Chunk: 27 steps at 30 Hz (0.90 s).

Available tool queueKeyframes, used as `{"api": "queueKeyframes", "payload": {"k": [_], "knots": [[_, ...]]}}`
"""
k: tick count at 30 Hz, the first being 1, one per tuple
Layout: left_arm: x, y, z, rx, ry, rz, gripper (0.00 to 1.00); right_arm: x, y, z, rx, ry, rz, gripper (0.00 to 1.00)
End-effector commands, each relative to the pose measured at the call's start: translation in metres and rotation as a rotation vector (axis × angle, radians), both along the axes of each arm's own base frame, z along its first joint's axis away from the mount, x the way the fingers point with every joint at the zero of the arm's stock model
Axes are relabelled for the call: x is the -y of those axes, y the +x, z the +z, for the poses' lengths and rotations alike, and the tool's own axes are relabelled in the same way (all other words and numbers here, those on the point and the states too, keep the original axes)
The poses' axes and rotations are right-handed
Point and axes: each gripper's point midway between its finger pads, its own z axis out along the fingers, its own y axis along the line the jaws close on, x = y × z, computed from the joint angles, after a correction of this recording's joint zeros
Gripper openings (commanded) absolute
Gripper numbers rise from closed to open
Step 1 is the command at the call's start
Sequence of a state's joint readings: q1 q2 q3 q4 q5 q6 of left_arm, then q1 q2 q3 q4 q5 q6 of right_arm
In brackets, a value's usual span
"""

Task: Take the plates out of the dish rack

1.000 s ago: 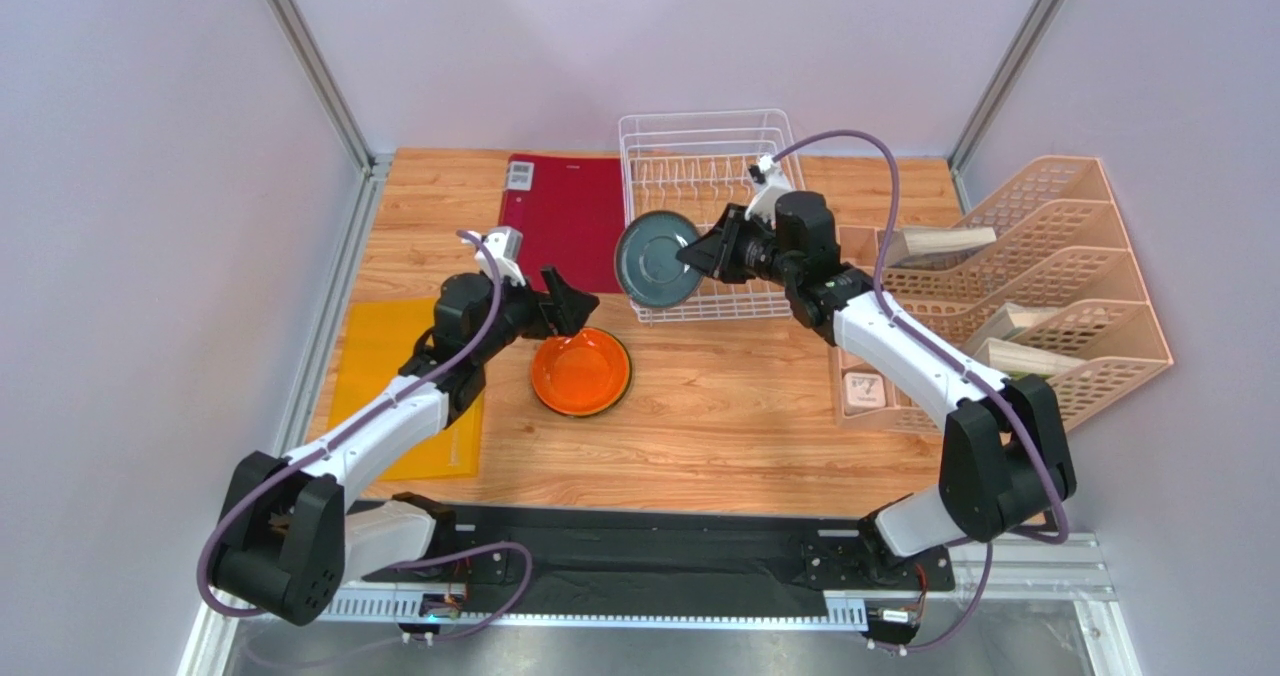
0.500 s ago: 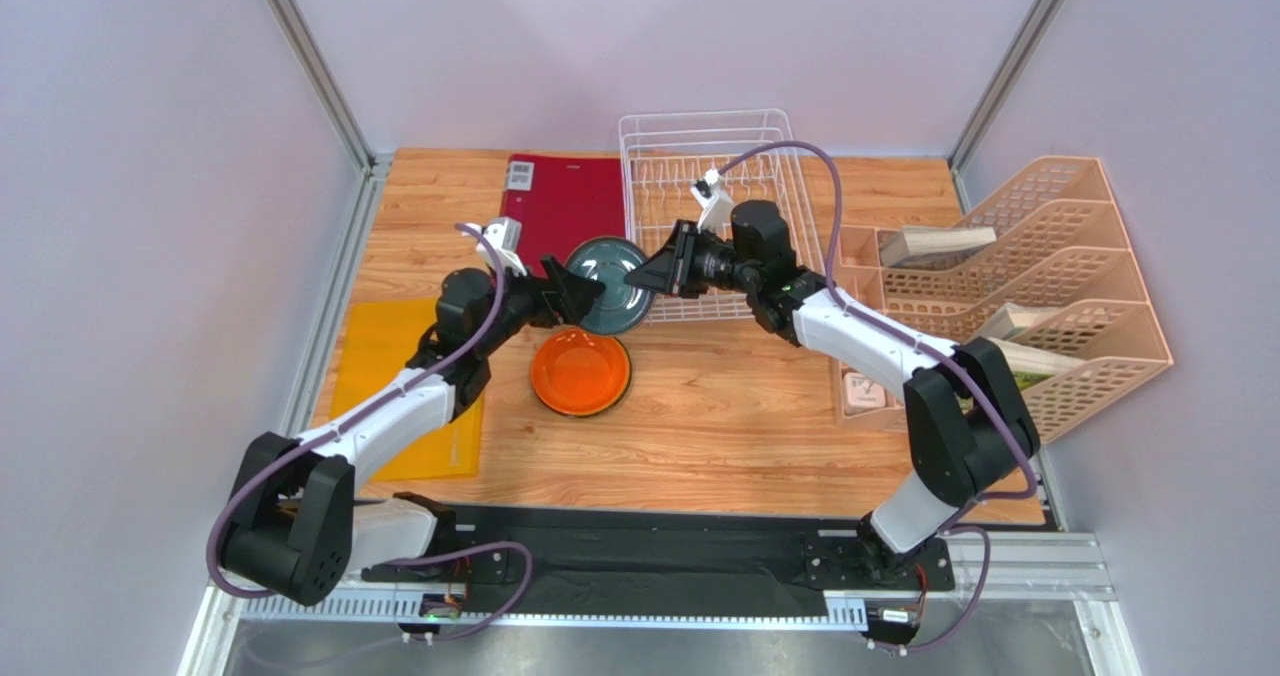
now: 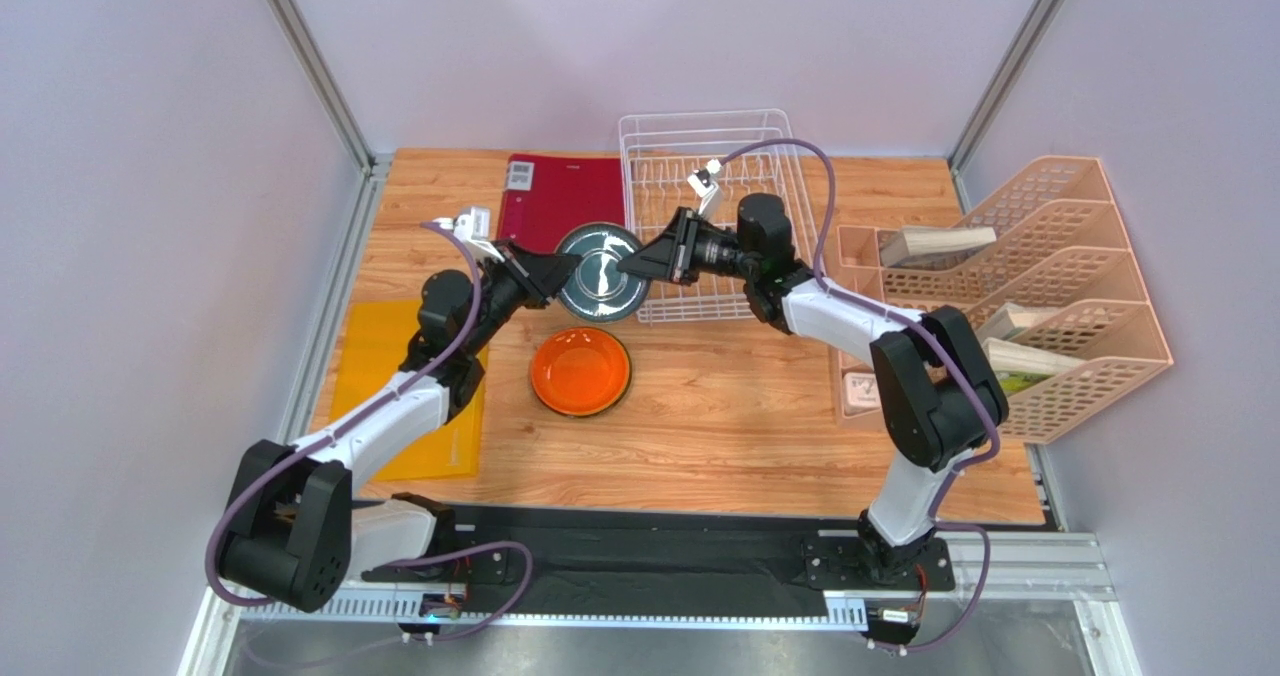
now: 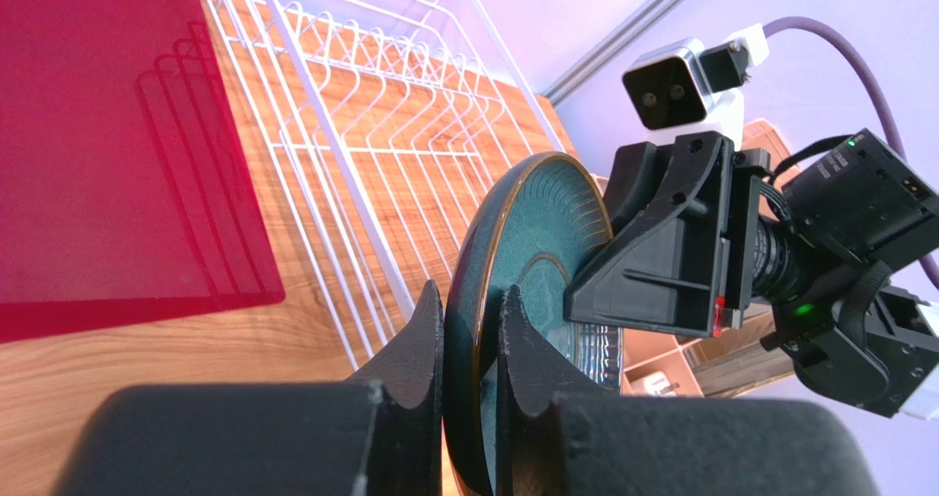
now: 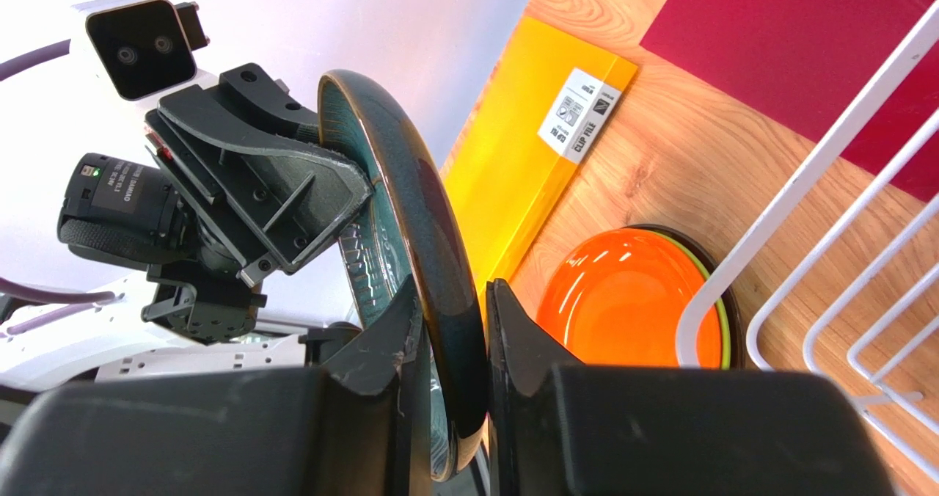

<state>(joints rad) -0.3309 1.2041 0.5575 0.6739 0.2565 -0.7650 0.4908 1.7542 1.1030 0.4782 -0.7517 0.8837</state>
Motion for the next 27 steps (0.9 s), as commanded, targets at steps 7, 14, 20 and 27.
{"api": "queueKeyframes", "payload": {"k": [7,14,20,27], "knots": [[0.009,-0.018,-0.034,0.007,0.136,-0.067,0.0,-0.03,-0.01,0.036,0.077,0.062,0.087,0.32],[-0.015,-0.026,-0.029,0.014,0.213,0.028,0.0,-0.014,0.004,0.019,0.119,-0.107,-0.036,0.41],[-0.035,-0.036,-0.02,0.031,0.272,0.099,0.0,0.008,0.017,0.015,0.153,-0.208,-0.159,0.48],[-0.045,-0.048,-0.026,0.009,0.304,0.123,0.0,0.032,0.024,0.018,0.173,-0.265,-0.248,0.47]]}}
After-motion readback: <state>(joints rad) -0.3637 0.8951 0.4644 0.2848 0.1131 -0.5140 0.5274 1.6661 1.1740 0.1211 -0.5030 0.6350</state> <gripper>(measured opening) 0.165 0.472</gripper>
